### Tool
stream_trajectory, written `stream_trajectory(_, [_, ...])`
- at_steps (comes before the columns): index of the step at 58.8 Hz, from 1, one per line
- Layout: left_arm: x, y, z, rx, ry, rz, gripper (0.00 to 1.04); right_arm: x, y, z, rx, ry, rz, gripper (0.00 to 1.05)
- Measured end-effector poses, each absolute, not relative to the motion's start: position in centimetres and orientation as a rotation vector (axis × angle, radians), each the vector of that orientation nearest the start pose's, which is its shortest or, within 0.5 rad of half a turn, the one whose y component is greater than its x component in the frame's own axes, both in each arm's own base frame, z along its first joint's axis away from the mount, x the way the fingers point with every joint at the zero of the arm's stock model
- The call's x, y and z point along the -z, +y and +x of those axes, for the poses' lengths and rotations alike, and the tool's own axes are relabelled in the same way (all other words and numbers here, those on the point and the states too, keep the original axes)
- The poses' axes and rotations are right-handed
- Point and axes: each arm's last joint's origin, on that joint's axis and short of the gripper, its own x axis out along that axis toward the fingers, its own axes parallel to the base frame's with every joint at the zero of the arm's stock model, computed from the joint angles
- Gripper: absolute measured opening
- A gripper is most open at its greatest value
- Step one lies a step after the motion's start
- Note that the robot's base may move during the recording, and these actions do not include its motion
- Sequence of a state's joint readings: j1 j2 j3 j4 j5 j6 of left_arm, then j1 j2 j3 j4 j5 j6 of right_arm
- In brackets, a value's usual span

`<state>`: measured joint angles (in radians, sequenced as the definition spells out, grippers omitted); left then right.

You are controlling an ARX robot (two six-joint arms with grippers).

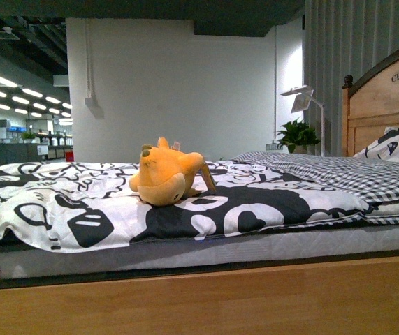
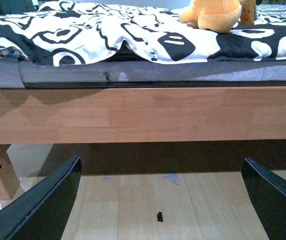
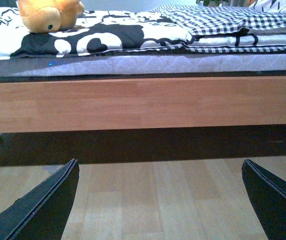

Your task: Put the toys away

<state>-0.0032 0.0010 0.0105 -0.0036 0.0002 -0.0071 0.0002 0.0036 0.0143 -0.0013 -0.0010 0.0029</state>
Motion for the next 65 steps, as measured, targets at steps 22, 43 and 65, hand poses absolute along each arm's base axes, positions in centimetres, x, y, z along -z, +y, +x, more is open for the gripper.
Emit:
stream_trajectory(22, [-16.67,-0.03,9.71,0.003,-0.006,-0.007,0.98,-16.8,0.0,9.7,-0.001,-0.009,0.003,0.98])
stream_trajectory(43, [-16.67,-0.03,9.71,0.003,-0.006,-0.007,0.98,-16.8,0.0,9.7,-0.001,-0.009,0.003,0.98])
stream_trajectory(65, [-16.67,-0.04,9.71,0.004,-0.006,-0.007,0.98,-16.8,0.0,9.7,-0.001,-0.009,0.003,0.98])
